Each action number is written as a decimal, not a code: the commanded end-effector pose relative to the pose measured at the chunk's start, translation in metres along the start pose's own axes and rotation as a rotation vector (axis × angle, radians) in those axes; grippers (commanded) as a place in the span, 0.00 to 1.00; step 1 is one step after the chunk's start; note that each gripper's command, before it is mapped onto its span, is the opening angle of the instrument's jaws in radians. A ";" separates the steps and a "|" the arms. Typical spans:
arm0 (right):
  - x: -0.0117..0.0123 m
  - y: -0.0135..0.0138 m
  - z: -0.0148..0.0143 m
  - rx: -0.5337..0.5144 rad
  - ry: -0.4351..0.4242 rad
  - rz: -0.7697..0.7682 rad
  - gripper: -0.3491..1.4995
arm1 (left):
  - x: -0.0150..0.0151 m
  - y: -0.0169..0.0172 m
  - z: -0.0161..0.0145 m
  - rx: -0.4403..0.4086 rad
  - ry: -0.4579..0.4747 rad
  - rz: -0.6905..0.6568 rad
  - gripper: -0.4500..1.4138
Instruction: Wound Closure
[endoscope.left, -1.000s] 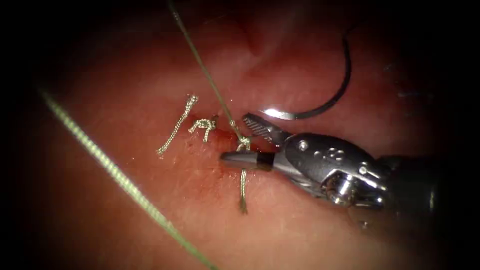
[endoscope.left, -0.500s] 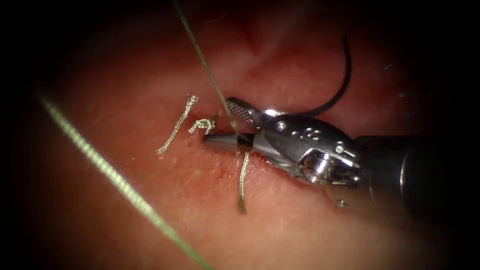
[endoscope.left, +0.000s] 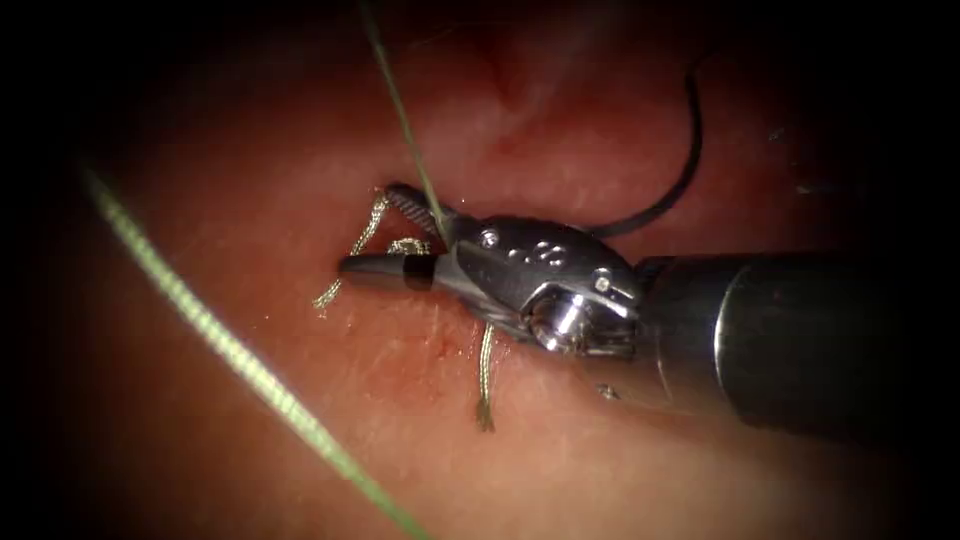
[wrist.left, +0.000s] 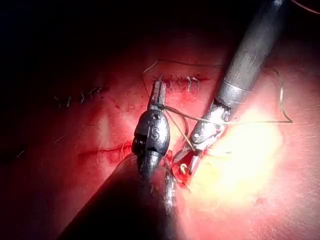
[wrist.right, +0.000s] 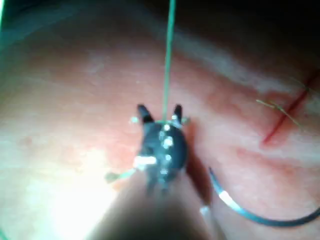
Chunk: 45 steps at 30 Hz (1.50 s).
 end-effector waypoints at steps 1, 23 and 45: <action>-0.0003 -0.0002 0.0009 0.002 0.002 -0.003 0.95 | -0.0003 -0.0003 0.0006 0.000 0.002 0.002 0.00; -0.0001 -0.0004 0.0001 0.147 -0.053 -0.030 0.00 | 0.0009 0.0003 0.0010 -0.012 0.018 0.004 0.00; -0.0026 0.0023 -0.0120 0.006 -0.019 -0.041 0.99 | -0.0035 -0.0027 -0.0046 0.044 -0.066 0.033 0.00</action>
